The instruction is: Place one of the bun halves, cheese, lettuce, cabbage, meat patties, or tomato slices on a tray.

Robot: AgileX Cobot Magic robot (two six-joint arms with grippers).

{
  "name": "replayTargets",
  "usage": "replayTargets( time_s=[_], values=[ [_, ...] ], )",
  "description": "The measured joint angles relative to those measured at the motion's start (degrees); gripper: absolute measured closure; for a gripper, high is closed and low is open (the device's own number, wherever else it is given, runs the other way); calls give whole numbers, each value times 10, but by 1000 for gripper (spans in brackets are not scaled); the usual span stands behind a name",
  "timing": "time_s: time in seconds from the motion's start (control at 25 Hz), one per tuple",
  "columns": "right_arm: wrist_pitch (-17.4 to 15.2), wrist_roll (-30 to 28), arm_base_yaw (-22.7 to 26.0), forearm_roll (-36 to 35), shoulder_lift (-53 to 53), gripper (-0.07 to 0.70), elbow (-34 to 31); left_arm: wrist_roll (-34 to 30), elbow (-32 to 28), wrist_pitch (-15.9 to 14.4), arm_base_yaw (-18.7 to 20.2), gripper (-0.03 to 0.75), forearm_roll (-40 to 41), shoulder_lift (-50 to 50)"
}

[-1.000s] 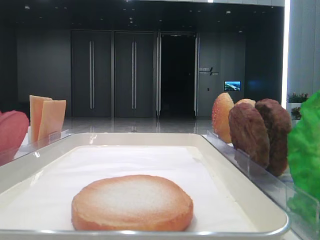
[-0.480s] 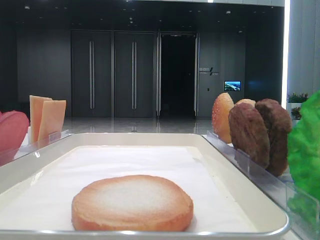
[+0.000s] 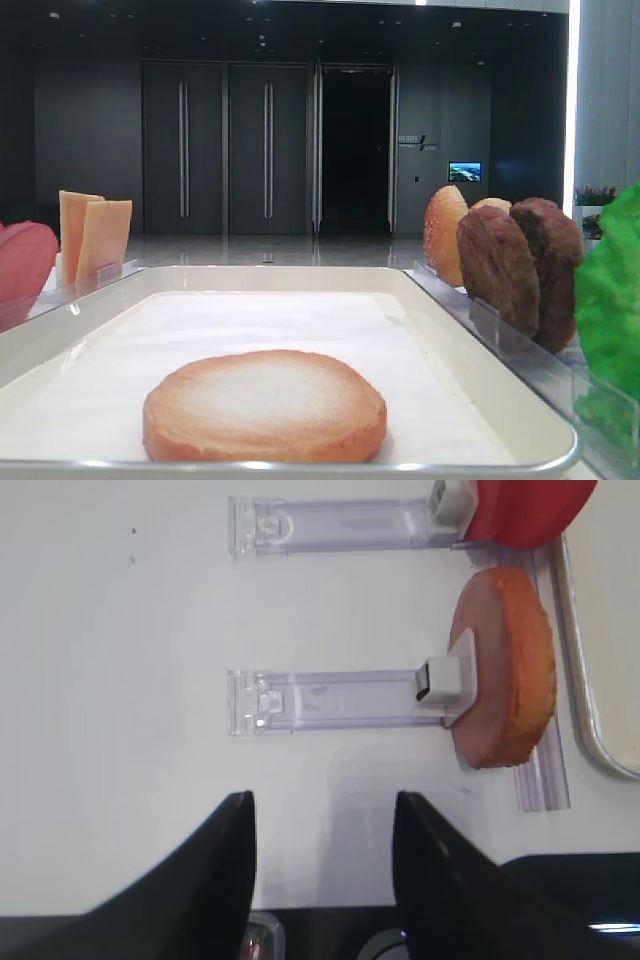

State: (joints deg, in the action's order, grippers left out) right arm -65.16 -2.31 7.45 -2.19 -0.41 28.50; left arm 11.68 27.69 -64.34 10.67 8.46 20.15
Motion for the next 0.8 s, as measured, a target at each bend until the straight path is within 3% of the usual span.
replayTargets(
  time_s=[0.24, 0.56, 0.8],
  values=[
    [0, 0, 0, 0, 0, 117, 0, -6, -3, 7, -4, 370, -4, -51],
    [0, 0, 0, 0, 0, 117, 0, -14, -3, 7, -83, 370, -9, -119],
    [0, 0, 0, 0, 0, 117, 0, -38, -3, 7, -91, 370, -26, -155]
  ],
)
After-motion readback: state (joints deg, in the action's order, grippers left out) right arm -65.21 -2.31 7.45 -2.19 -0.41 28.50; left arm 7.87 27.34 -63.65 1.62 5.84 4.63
